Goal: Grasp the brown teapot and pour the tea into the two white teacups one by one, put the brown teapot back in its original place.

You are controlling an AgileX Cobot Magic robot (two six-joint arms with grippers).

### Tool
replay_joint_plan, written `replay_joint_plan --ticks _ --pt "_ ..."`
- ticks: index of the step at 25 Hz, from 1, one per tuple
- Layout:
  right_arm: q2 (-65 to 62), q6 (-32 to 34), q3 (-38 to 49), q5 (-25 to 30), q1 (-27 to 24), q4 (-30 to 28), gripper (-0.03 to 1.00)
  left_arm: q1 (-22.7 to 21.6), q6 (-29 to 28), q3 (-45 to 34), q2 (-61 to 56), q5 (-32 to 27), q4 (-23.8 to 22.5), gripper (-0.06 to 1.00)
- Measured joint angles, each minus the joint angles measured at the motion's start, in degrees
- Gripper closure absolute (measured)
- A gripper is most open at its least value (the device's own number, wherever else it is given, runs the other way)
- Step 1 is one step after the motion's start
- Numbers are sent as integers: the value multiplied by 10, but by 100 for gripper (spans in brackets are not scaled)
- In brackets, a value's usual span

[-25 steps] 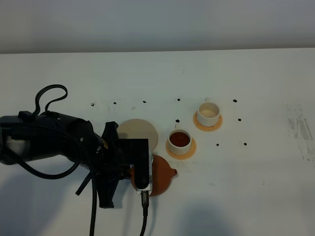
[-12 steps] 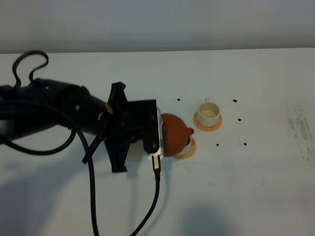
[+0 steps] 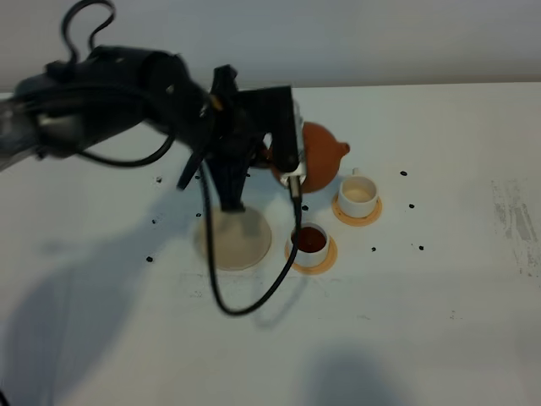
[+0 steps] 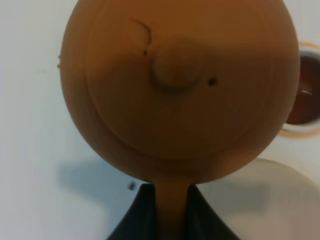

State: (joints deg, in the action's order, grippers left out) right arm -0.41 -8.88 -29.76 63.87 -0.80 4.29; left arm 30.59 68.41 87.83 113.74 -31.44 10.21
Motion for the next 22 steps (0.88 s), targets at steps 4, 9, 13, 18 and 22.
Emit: replay_joint_plan --ticks 4,9,13,18,22 --pt "0 0 0 0 0 0 71 -1 -1 90 64 -30 -23 85" --pt "0 0 0 0 0 0 71 -1 -3 179 130 -48 -61 85" --pt "0 0 0 0 0 0 71 5 -3 194 152 -49 -108 85" --pt "0 0 0 0 0 0 71 23 -1 194 156 -47 -168 85" --pt "0 0 0 0 0 0 71 35 -1 195 158 -38 -202 85"
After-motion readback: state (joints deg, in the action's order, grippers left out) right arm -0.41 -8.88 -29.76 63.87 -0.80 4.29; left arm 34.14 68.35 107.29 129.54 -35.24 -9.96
